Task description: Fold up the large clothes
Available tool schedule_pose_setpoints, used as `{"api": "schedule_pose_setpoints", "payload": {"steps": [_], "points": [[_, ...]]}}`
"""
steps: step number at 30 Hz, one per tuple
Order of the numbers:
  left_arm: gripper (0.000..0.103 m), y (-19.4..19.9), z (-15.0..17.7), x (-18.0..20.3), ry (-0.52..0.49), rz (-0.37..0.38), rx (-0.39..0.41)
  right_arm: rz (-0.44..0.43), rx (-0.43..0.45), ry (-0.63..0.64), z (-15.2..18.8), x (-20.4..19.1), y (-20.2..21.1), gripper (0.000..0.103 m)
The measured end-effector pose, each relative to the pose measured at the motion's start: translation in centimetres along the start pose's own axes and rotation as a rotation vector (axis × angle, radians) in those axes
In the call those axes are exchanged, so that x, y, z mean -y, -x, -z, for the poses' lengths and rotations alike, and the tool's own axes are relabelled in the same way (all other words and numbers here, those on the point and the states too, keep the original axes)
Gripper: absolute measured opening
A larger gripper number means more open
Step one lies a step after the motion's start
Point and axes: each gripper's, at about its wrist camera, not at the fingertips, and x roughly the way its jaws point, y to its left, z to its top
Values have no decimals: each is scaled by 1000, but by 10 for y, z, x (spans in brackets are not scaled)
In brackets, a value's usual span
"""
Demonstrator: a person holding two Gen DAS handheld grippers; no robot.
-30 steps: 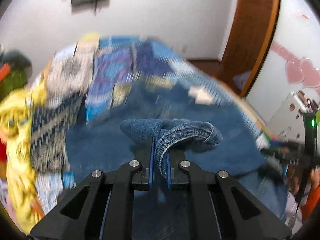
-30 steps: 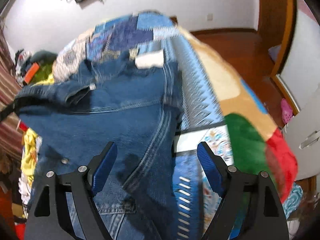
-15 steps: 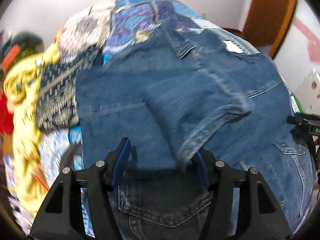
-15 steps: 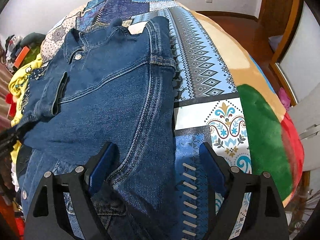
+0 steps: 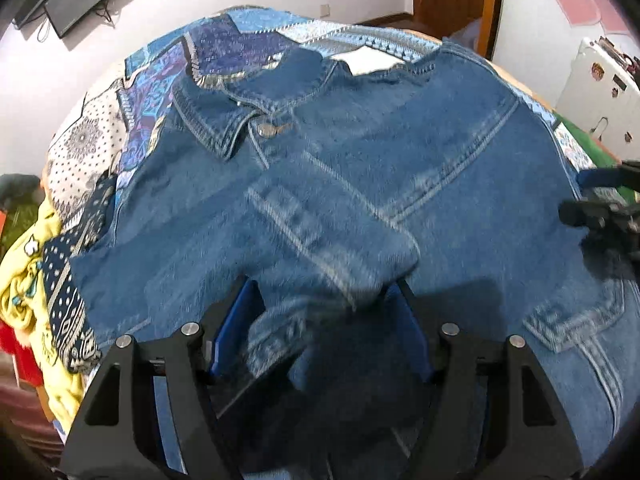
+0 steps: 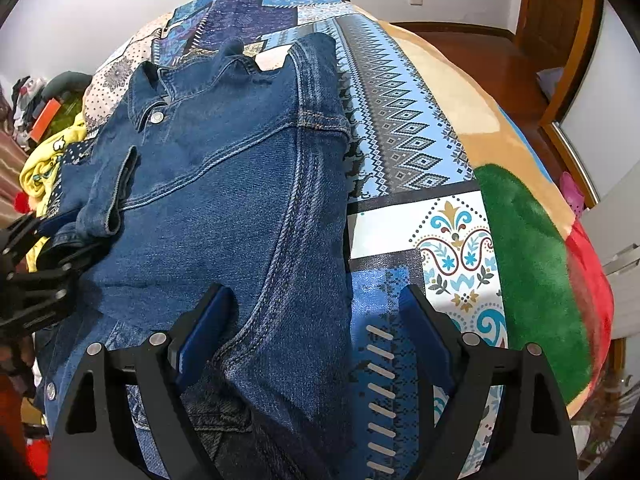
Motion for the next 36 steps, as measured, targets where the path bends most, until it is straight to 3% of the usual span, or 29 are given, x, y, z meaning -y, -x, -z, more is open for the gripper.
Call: {"api": "schedule_pose_setpoints", "payload": {"steps": [4, 6, 11, 15, 18, 22, 24, 27, 29, 33, 36], "points": [[36, 8, -5, -16, 88, 69, 57, -10, 4, -2, 1, 1, 0, 85], [25, 20, -5, -28, 141, 56, 97, -14, 4, -1, 1, 2, -1, 85], [19, 59, 11, -90, 369, 95, 213, -12, 2, 4, 0, 2, -1, 86], [18, 83, 40, -132, 485, 63, 260, -10, 2, 4, 1, 1, -1, 86], [18, 89, 70, -161, 569, 68, 246, -4, 1, 7, 0, 0, -1, 86], [18, 69, 114, -185, 662, 77, 128, 7, -3, 13, -1, -2, -2, 86], [29, 52, 135, -188, 702, 121, 54, 11, -4, 15, -2, -2, -2, 86], [51, 37, 164, -189, 725, 90, -37, 18, -7, 20, -3, -3, -1, 86], [58, 38, 177, -191, 745, 99, -29, 19, -15, 22, -5, -4, -1, 86], [62, 53, 177, -203, 762, 115, -4, 29, -17, 44, -10, -6, 3, 86], [63, 65, 163, -214, 731, 67, 26, 33, 6, 64, -22, -7, 11, 86]]}}
